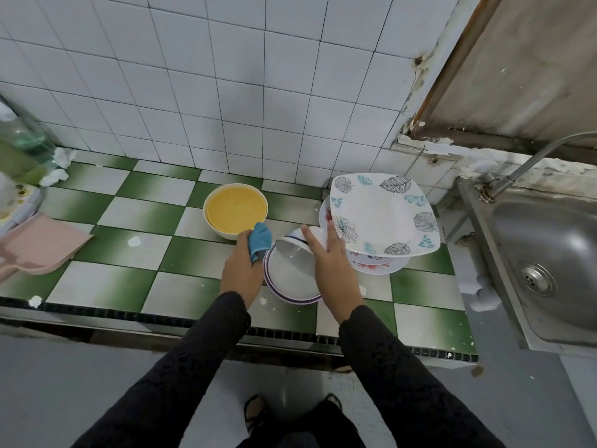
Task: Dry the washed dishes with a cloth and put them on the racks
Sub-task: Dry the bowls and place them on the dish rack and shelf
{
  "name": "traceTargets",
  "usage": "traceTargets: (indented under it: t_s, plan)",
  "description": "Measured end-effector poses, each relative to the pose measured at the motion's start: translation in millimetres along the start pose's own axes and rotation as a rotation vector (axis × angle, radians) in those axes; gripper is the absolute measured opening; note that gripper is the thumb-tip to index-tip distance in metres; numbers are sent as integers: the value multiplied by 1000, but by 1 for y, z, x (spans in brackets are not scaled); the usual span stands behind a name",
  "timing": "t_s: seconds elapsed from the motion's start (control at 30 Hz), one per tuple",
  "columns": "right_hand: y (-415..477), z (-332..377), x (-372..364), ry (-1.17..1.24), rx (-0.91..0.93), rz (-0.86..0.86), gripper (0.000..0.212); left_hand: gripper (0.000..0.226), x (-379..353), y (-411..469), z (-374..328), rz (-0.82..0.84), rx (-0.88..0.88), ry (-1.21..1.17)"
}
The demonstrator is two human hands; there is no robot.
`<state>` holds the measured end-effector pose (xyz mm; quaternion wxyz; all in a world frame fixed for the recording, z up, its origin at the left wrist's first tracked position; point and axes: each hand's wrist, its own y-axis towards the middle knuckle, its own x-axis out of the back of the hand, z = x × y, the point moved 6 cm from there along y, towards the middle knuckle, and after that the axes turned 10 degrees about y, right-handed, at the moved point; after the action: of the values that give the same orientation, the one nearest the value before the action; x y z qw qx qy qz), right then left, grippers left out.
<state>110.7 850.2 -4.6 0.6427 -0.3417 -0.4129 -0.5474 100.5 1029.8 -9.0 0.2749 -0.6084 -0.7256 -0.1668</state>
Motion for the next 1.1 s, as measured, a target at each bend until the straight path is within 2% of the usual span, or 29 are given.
traceTargets:
  t_s: [0.13,0.23,0.3,0.37,0.47,0.57,0.63,0.77,0.9,0.97,1.03,1.1]
  plan:
    - [1,-17,12,356,-162,-143,80,38,-6,-1,3,-32,54,-34]
    - [-2,-26,23,581,-245,-246,70,39,-7,-4,-6,-135,48,-112]
    - [-3,-34,21,802,-330,-241,67,41,-9,-4,-16,-232,9,-176]
    - [-2,-39,15,1017,-470,-177,68,47,-17,-1,-26,-256,-45,-225]
    - [3,-34,8,1334,-607,-77,68,49,-41,13,-40,-70,-170,-119]
    - [11,-31,14,1420,-579,-44,59,52,-68,26,-49,230,-348,412]
    - [18,-33,21,1417,-541,-49,57,57,-77,32,-55,328,-423,611]
    - [30,-46,27,1529,-597,-72,65,42,-88,30,-83,486,-373,511]
    - [43,-55,36,1950,-607,-14,40,38,-89,30,-120,578,-237,210]
    - [51,-56,38,2123,-636,56,65,39,-86,26,-137,564,-301,157]
    - [57,-61,38,2255,-667,77,91,39,-84,24,-149,531,-429,280]
    - [57,-64,38,2301,-704,115,96,40,-83,24,-152,528,-503,391]
